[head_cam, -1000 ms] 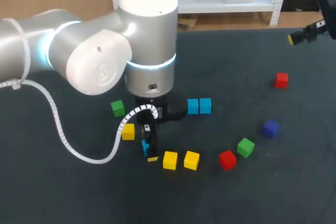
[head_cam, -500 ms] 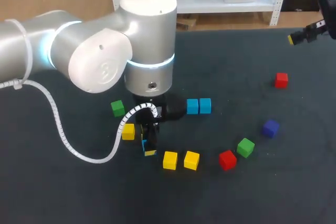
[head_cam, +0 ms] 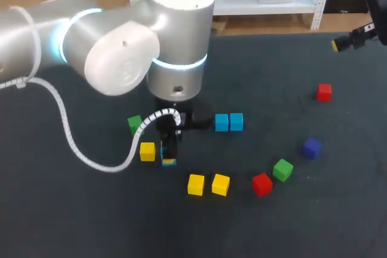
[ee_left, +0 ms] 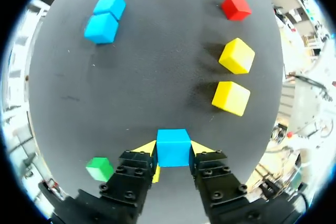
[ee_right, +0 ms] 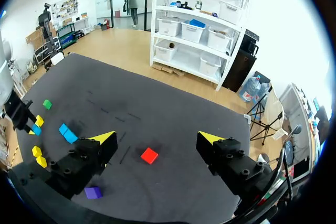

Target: Place the blue cubes, place green cubes on the blue cubes, place the yellow cubes on the green cubes, then place the red cubes on the yellow cubes, and place purple cube on the red cubes.

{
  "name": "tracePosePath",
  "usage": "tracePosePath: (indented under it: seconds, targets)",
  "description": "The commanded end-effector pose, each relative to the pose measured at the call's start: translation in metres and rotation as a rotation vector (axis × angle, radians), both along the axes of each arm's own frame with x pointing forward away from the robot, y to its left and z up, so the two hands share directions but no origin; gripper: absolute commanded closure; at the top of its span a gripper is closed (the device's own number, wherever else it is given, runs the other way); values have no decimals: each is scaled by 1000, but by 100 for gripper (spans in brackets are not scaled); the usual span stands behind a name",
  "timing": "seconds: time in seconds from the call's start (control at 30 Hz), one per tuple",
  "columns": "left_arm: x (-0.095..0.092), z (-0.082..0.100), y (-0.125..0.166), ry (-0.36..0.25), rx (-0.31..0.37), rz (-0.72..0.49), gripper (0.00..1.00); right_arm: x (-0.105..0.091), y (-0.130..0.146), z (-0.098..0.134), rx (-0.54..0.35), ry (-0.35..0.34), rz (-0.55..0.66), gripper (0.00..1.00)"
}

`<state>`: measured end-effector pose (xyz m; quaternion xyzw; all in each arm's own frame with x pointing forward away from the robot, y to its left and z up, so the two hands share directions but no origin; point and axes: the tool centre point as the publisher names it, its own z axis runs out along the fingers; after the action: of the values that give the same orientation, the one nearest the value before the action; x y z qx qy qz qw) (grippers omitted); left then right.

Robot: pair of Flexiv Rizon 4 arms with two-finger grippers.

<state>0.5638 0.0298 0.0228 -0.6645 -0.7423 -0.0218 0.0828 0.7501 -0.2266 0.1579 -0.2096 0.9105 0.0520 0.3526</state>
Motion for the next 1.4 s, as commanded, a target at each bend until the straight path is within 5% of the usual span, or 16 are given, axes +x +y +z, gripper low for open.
tracePosePath:
  seconds: [0.03,0.43,0.8,1.4]
  targets:
    - [21,15,-10,4,30,-58,100,-1,1,-2,-2,-10,-7,0]
    - [60,22,-31,9,-9,-164,100,-1,1,-2,-2,-10,-7,0]
    - [91,15,-66,18,22,-253,100,-1,1,-2,-2,-10,-7,0]
    - [114,-2,-81,48,22,-216,100,-1,1,-2,-2,-10,-7,0]
